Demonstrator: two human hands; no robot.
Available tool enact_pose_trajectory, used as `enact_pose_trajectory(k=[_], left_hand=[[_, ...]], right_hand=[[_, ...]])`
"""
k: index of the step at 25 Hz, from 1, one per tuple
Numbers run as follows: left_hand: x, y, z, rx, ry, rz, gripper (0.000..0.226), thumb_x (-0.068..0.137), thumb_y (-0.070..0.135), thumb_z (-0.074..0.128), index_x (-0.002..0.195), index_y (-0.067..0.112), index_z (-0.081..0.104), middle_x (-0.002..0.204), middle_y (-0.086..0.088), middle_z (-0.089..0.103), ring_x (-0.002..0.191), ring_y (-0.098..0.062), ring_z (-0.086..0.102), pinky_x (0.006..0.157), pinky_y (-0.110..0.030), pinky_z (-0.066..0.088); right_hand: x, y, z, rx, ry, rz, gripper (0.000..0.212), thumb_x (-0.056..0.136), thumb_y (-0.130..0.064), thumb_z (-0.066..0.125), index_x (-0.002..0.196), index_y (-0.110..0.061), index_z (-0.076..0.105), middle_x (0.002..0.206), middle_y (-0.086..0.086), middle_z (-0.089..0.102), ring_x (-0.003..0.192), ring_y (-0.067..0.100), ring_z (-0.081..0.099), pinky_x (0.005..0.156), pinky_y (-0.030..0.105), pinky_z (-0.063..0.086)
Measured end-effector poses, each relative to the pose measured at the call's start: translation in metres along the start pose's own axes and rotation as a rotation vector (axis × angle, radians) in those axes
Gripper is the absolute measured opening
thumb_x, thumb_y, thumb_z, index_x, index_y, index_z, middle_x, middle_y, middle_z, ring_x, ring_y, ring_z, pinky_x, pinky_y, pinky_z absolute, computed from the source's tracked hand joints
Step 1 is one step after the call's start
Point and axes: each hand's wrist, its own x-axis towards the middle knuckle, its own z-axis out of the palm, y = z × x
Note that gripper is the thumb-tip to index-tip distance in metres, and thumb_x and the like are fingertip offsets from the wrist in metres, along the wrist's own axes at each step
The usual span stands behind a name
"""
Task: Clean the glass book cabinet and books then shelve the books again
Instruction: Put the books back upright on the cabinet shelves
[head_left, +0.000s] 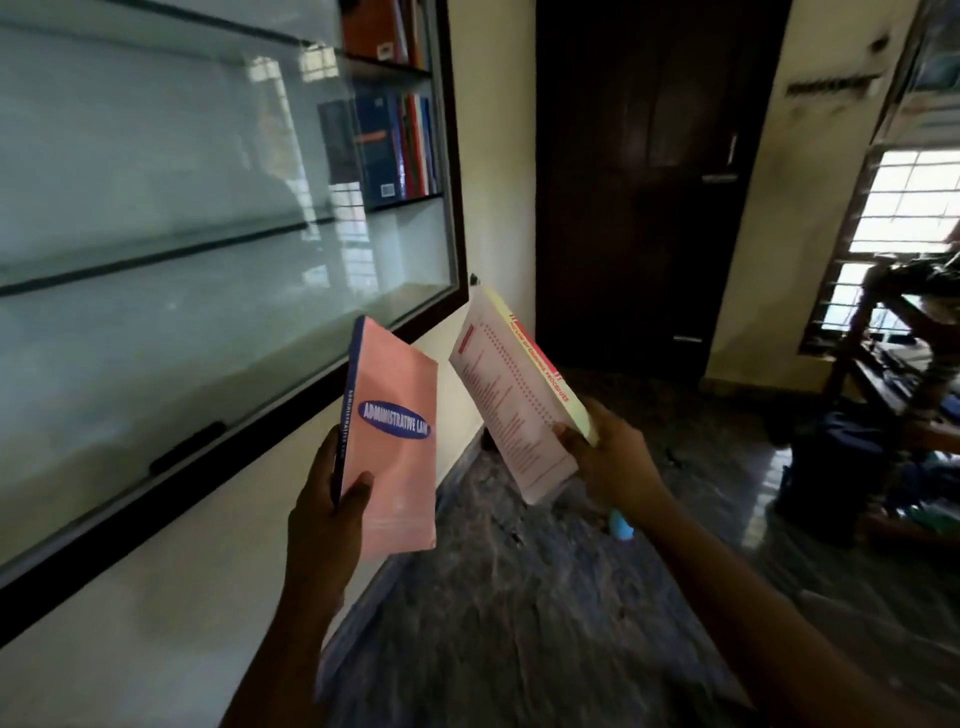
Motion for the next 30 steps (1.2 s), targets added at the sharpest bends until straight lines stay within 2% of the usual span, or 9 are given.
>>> enact_pose_trajectory(k=[3, 7, 10, 13, 15, 19, 23, 26, 30], left_hand=[[0.090, 0.007, 0.053, -0.074, 0.052, 0.011, 0.053, 0.093, 0.007, 0.052, 0.138, 0.030, 0.036, 0.134, -0.010, 0.051, 0.118, -0.033, 0.051, 0.101, -0.053, 0.041], [0.207, 0.026, 0.116, -0.085, 0.126, 0.107, 0.058, 0.087, 0.020, 0.060, 0.141, 0.022, 0.039, 0.133, -0.008, 0.053, 0.118, -0.031, 0.052, 0.098, -0.044, 0.043], [0.280, 0.042, 0.148, -0.038, 0.211, 0.162, 0.053, 0.092, 0.008, 0.056, 0.142, 0.017, 0.038, 0.132, -0.011, 0.053, 0.118, -0.031, 0.051, 0.092, -0.037, 0.041], [0.358, 0.061, 0.181, 0.043, 0.303, 0.247, 0.053, 0.093, 0.008, 0.052, 0.142, 0.021, 0.037, 0.133, -0.010, 0.054, 0.118, -0.032, 0.052, 0.097, -0.041, 0.041], [0.410, 0.078, 0.202, 0.054, 0.381, 0.293, 0.052, 0.093, 0.008, 0.052, 0.142, 0.021, 0.037, 0.132, -0.009, 0.055, 0.117, -0.031, 0.053, 0.097, -0.039, 0.040], [0.501, 0.122, 0.232, 0.030, 0.532, 0.401, 0.052, 0.094, 0.008, 0.051, 0.142, 0.023, 0.037, 0.128, -0.001, 0.053, 0.113, -0.023, 0.052, 0.088, -0.030, 0.038], [0.607, 0.173, 0.245, 0.028, 0.669, 0.488, 0.053, 0.095, 0.011, 0.050, 0.144, 0.022, 0.032, 0.135, -0.009, 0.051, 0.120, -0.029, 0.049, 0.096, -0.041, 0.040], [0.676, 0.213, 0.246, 0.088, 0.713, 0.626, 0.053, 0.096, 0.009, 0.047, 0.145, 0.021, 0.029, 0.135, -0.011, 0.051, 0.117, -0.029, 0.052, 0.096, -0.040, 0.043], [0.751, 0.260, 0.242, 0.187, 0.779, 0.794, 0.053, 0.097, 0.011, 0.044, 0.146, 0.017, 0.024, 0.138, -0.014, 0.047, 0.119, -0.031, 0.051, 0.095, -0.043, 0.044]], right_hand=[[0.104, 0.001, -0.010, 0.110, 0.041, 0.002, 0.042, 0.096, -0.022, 0.048, 0.136, -0.016, 0.041, 0.120, 0.004, 0.058, 0.105, 0.019, 0.059, 0.058, 0.008, 0.044], [0.242, 0.007, -0.022, 0.189, 0.087, -0.027, 0.042, 0.095, -0.022, 0.049, 0.136, -0.019, 0.041, 0.124, 0.005, 0.057, 0.112, 0.022, 0.058, 0.070, 0.020, 0.046], [0.331, 0.013, -0.020, 0.279, 0.092, -0.104, 0.041, 0.094, -0.023, 0.051, 0.133, -0.021, 0.043, 0.120, 0.003, 0.058, 0.108, 0.020, 0.059, 0.069, 0.021, 0.050], [0.435, 0.012, -0.017, 0.425, 0.055, -0.226, 0.031, 0.092, -0.025, 0.054, 0.123, -0.026, 0.048, 0.116, -0.001, 0.060, 0.106, 0.023, 0.061, 0.084, 0.041, 0.055], [0.508, 0.004, -0.017, 0.522, 0.022, -0.290, 0.026, 0.091, -0.026, 0.055, 0.114, -0.032, 0.046, 0.110, -0.004, 0.059, 0.104, 0.023, 0.062, 0.084, 0.043, 0.055], [0.636, -0.040, -0.020, 0.673, -0.066, -0.418, 0.031, 0.089, -0.022, 0.057, 0.119, -0.026, 0.048, 0.113, 0.003, 0.060, 0.102, 0.023, 0.061, 0.074, 0.030, 0.055], [0.741, -0.109, -0.003, 0.851, -0.065, -0.502, 0.033, 0.092, -0.017, 0.056, 0.124, -0.018, 0.049, 0.113, 0.004, 0.060, 0.100, 0.019, 0.060, 0.070, 0.022, 0.053], [0.796, -0.160, 0.009, 1.003, -0.083, -0.589, 0.036, 0.092, -0.013, 0.055, 0.127, -0.017, 0.048, 0.116, 0.002, 0.059, 0.096, 0.013, 0.058, 0.068, 0.013, 0.051], [0.870, -0.231, 0.024, 1.179, -0.230, -0.596, 0.043, 0.092, -0.009, 0.055, 0.133, -0.013, 0.041, 0.124, 0.008, 0.057, 0.108, 0.023, 0.058, 0.083, 0.034, 0.054]])
